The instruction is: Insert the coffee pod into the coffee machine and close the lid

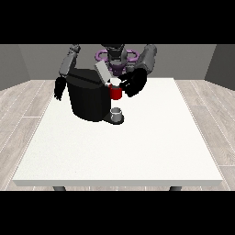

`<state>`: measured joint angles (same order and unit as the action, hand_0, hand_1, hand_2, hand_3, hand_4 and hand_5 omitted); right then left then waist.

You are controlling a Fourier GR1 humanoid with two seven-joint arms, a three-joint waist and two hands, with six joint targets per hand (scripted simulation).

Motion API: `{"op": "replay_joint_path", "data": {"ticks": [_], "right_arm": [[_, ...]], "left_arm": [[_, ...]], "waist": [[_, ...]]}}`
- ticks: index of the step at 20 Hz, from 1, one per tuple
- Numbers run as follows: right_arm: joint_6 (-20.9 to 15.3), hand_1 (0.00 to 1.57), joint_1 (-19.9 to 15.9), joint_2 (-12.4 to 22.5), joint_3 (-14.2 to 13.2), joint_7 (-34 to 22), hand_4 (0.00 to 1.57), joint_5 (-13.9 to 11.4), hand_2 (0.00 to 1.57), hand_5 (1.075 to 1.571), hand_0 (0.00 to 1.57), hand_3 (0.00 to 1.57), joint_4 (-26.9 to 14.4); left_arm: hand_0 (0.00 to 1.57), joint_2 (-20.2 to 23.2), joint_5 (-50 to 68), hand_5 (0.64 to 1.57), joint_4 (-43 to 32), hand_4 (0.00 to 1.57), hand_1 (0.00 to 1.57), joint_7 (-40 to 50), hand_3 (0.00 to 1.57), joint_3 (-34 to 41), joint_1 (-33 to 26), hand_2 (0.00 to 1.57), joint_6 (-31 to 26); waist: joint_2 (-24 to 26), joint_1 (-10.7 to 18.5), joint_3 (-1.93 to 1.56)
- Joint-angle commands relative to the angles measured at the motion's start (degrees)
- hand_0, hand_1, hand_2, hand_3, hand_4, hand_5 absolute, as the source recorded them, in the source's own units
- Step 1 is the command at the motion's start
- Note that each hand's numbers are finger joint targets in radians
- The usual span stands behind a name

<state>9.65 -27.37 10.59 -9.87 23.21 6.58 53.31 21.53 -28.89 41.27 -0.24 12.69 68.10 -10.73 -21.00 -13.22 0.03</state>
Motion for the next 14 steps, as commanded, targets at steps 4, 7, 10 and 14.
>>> {"op": "replay_joint_path", "data": {"ticks": [4,7,10,14], "right_arm": [[2.0,0.0,6.1,1.6,-2.5,4.0,0.2,1.4,0.0,1.571,0.0,0.0,-3.1],[1.9,0.0,12.8,-1.5,-1.1,7.0,0.28,0.7,0.0,1.571,0.0,0.0,-4.4],[2.4,0.0,15.3,-0.4,-1.4,6.2,0.23,1.1,0.0,1.571,0.0,0.0,-2.6],[1.7,0.0,22.2,-2.8,2.3,5.1,0.0,-1.6,0.0,1.571,0.0,0.0,-0.5]], "left_arm": [[0.0,-7.2,4.1,1.571,2.3,0.0,0.0,-10.0,0.0,-0.4,-11.2,0.0,-0.4],[0.0,-11.9,7.5,1.571,2.9,0.0,0.0,-10.3,0.0,0.2,-16.6,0.0,-2.3],[0.0,-12.7,11.6,1.571,2.2,0.0,0.0,-14.2,0.0,3.4,-22.8,0.0,-3.2],[0.0,-16.3,15.1,1.571,1.5,0.14,0.0,-19.9,0.0,4.3,-34.3,0.0,-6.8]], "waist": [[5.0,5.0,-0.03],[12.6,7.5,-0.04],[16.7,8.9,0.0],[26.5,12.0,0.09]]}}
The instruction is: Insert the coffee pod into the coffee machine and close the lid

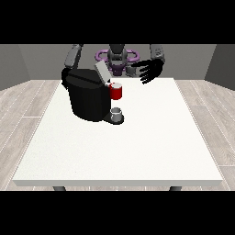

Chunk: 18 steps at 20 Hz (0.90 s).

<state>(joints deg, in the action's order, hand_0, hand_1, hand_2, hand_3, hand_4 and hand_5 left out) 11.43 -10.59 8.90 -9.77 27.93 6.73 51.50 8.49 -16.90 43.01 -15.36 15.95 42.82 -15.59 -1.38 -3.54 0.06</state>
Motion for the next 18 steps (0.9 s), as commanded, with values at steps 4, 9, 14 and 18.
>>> {"op": "replay_joint_path", "data": {"ticks": [4,9,14,18], "right_arm": [[-4.8,0.0,9.0,-6.7,8.8,-1.2,0.0,-6.7,0.0,1.571,0.0,0.0,7.5],[-7.4,0.0,10.0,-8.7,15.1,-8.0,0.18,-8.5,0.0,1.571,0.0,0.0,16.4],[-9.5,0.0,11.2,-8.8,24.3,-12.6,0.21,-8.2,0.0,1.571,0.0,0.0,28.6],[-13.3,0.0,7.4,-8.9,23.4,-19.2,0.2,-10.6,0.0,1.571,0.0,0.0,35.6]], "left_arm": [[0.0,-4.7,3.3,1.571,-1.9,0.35,0.0,-6.5,0.0,0.6,-17.9,0.0,-2.9],[0.0,-2.7,3.5,1.571,-2.6,0.28,0.0,-6.5,0.0,1.0,-26.5,0.0,-4.4],[0.0,1.1,6.0,1.571,-3.4,0.32,0.0,-8.6,0.0,4.2,-30.7,0.0,-5.6],[0.0,-2.1,5.8,1.571,-0.2,0.34,0.0,-7.7,0.0,1.7,-33.0,0.0,-5.5]], "waist": [[14.5,1.2,0.08],[22.6,1.0,0.04],[23.6,-3.9,0.02],[23.4,-0.5,-0.04]]}}
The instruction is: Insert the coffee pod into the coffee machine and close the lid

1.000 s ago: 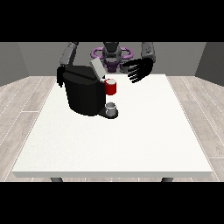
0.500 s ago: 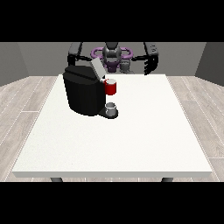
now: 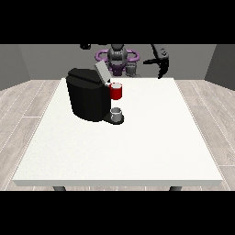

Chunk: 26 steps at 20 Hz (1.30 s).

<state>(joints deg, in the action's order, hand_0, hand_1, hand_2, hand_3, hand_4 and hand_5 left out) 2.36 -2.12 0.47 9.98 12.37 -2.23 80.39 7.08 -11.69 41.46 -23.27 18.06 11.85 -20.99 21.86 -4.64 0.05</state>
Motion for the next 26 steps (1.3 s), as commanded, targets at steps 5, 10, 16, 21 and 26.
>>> {"op": "replay_joint_path", "data": {"ticks": [5,10,16,21,26], "right_arm": [[-1.7,0.0,3.9,1.8,2.9,-3.5,0.47,-3.9,0.0,1.571,0.0,0.0,15.5],[-8.5,0.0,-8.5,-0.4,-0.1,-2.7,0.29,-5.3,0.0,1.571,0.0,0.0,7.1],[-15.8,0.0,-14.9,-0.5,2.4,-6.4,0.21,-11.4,0.0,1.571,0.0,0.0,4.2],[-15.4,0.0,-18.5,-0.5,-5.3,-6.7,0.35,-9.7,0.0,1.571,0.0,0.0,-0.9],[-11.9,0.0,-23.6,3.1,-10.3,-6.1,0.41,-6.2,0.0,1.571,0.0,0.0,-5.1]], "left_arm": [[0.0,0.0,3.9,1.571,9.7,0.22,0.0,-1.4,0.0,-1.9,-2.8,0.0,-2.9],[0.0,-1.6,3.2,1.571,12.1,0.18,0.0,-6.2,0.0,-4.5,-1.7,0.0,-3.2],[0.0,-3.6,4.8,1.571,16.3,0.2,0.0,-3.7,0.0,-6.1,-0.6,0.0,-1.5],[0.0,-1.7,6.3,1.571,24.8,0.23,0.0,-2.2,0.0,-8.9,-6.9,0.0,-6.4],[0.0,-1.8,6.6,1.571,25.2,0.37,0.0,-2.8,0.0,-8.2,-6.5,0.0,-3.4]], "waist": [[-8.7,2.4,-0.06],[-17.1,7.8,-0.05],[-19.8,9.1,-0.05],[-18.8,13.0,-0.07],[-22.7,11.1,-0.05]]}}
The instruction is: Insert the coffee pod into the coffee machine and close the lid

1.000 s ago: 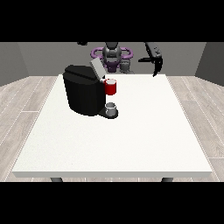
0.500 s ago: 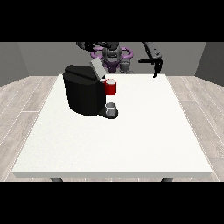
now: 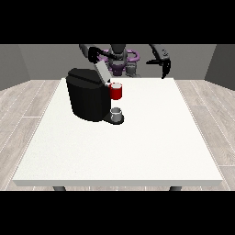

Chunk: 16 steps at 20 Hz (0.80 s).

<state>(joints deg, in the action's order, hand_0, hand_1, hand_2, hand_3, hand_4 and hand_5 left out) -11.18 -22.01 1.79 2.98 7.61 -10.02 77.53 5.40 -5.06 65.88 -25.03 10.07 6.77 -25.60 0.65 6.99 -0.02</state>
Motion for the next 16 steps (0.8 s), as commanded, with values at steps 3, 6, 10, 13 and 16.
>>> {"op": "replay_joint_path", "data": {"ticks": [3,6,10,13,16], "right_arm": [[-0.1,0.0,-5.1,2.0,-5.0,1.7,0.37,0.7,0.0,1.571,0.0,0.0,-5.9],[1.6,0.0,-9.1,2.6,-6.0,-1.2,0.41,1.9,0.0,1.571,0.0,0.0,-8.0],[-0.1,0.0,-9.3,1.6,-6.1,3.8,0.44,1.0,0.0,1.571,0.0,0.0,-12.2],[0.7,0.0,-11.7,2.8,-9.0,5.5,0.44,3.1,0.0,1.571,0.0,0.0,-15.6],[2.0,0.0,-10.7,4.4,-9.9,10.2,0.44,3.6,0.0,1.571,0.0,0.0,-16.6]], "left_arm": [[0.0,-1.1,-0.6,1.571,2.4,0.38,0.0,-2.3,0.0,-1.7,-2.7,0.0,2.1],[0.0,0.6,2.1,1.571,1.9,0.3,0.0,-0.2,0.0,-0.2,-1.1,0.0,0.3],[0.0,0.9,1.7,1.571,2.0,0.33,0.0,-2.0,0.0,0.1,-1.0,0.0,2.4],[0.0,1.5,3.2,1.571,4.9,0.37,0.0,1.7,0.0,-0.5,-1.8,0.0,0.2],[0.0,1.9,1.3,1.571,4.1,0.36,0.0,-2.3,0.0,-1.0,-0.9,0.0,1.1]], "waist": [[-2.5,0.0,0.01],[-3.2,0.0,0.02],[-4.0,-0.5,0.02],[-4.6,1.3,0.01],[-7.9,1.1,0.01]]}}
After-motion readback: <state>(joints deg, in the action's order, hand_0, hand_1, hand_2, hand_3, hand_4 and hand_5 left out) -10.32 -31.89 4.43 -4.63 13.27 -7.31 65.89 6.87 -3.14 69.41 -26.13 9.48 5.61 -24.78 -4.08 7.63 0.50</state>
